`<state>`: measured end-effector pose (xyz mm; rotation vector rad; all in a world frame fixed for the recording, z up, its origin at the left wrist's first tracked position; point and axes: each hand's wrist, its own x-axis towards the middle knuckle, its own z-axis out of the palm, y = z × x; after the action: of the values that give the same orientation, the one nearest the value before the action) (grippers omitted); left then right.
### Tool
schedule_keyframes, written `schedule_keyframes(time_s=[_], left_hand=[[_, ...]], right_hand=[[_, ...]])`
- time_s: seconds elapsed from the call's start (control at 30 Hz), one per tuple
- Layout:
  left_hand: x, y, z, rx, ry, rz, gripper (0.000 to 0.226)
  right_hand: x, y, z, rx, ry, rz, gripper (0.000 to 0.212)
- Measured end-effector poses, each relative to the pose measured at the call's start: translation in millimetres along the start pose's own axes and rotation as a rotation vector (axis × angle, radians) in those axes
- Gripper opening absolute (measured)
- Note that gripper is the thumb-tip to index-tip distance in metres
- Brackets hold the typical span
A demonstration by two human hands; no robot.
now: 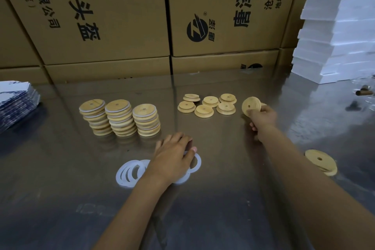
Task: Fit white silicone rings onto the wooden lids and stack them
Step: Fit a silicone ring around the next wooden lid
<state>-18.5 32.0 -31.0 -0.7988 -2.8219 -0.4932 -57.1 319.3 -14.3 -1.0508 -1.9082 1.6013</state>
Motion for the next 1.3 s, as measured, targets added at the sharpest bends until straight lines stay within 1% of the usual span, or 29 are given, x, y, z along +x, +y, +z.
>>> schedule_keyframes(time_s=[0.13, 0.23, 0.27, 0.33, 0.43, 0.5, 0.6, 0.7, 0.77, 0.83, 0.87, 0.9, 0.97, 1.0, 1.07, 1.13, 1.2, 1.3], left_hand=[[0.3, 0.3, -2.8, 0.012, -0.031, 0.003, 0.043], [1.6, -1.9, -8.8, -0.054, -0.05, 0.008, 0.038], [2.0, -3.5, -11.9, -0.11, -0.052, 0.006, 0.034], [2.2, -7.6, -18.4, -0.229, -0.05, -0.001, 0.03], [1.3, -12.4, -26.8, -0.354, -0.05, -0.014, 0.025], [0.9, -14.0, -31.7, -0.392, -0.068, -0.021, 0.021], [-0.5, -14.3, -34.4, -0.41, -0.085, -0.022, 0.017], [-2.2, -6.2, -33.7, -0.404, -0.057, -0.032, 0.011], [-2.1, 0.1, -32.8, -0.363, -0.036, -0.047, 0.012], [-2.2, 3.9, -32.1, -0.31, -0.046, -0.061, 0.013], [-2.2, 5.0, -31.6, -0.321, -0.057, -0.07, 0.013], [-2.4, 5.6, -31.8, -0.387, -0.064, -0.09, 0.013], [-3.5, 8.8, -35.7, -0.623, -0.063, -0.14, 0.011], [-3.3, 10.2, -39.0, -0.73, -0.039, -0.149, 0.009], [-1.3, 11.2, -45.4, -0.869, 0.038, -0.158, 0.009], [0.1, 12.0, -50.2, -0.962, 0.129, -0.18, 0.01], [1.0, 11.8, -51.9, -1.027, 0.22, -0.241, 0.008], [0.8, 10.7, -53.8, -1.11, 0.315, -0.333, 0.003]], right_hand=[[-25.0, -3.9, 0.1, 0.058, -0.071, 0.002, 0.02], [-57.3, -12.4, 6.3, 0.23, -0.164, 0.047, 0.017], [-69.8, -15.0, 10.2, 0.324, -0.242, 0.084, 0.016], [-95.6, -18.1, 19.5, 0.495, -0.467, 0.154, 0.019], [-125.7, -19.9, 32.1, 0.56, -0.747, 0.209, 0.034], [-139.1, -20.2, 38.9, 0.547, -0.838, 0.251, 0.038], [-147.6, -17.5, 44.0, 0.516, -0.85, 0.294, 0.038], [-143.9, -12.1, 41.1, 0.587, -0.825, 0.327, 0.037], [-141.0, -11.0, 37.0, 0.61, -0.826, 0.349, 0.036], [-141.6, -12.0, 35.1, 0.61, -0.818, 0.366, 0.034], [-142.3, -12.4, 34.9, 0.604, -0.811, 0.366, 0.033], [-142.7, -12.8, 35.2, 0.594, -0.805, 0.359, 0.033], [-143.7, -13.2, 35.1, 0.568, -0.811, 0.327, 0.036], [-143.8, -13.2, 35.0, 0.554, -0.822, 0.307, 0.037], [-145.4, -13.1, 35.2, 0.554, -0.854, 0.285, 0.035], [-147.5, -12.8, 35.3, 0.54, -0.876, 0.266, 0.029], [-150.9, -12.6, 34.5, 0.455, -0.898, 0.211, 0.036], [-156.7, -14.7, 31.8, 0.349, -0.948, 0.142, 0.046]])
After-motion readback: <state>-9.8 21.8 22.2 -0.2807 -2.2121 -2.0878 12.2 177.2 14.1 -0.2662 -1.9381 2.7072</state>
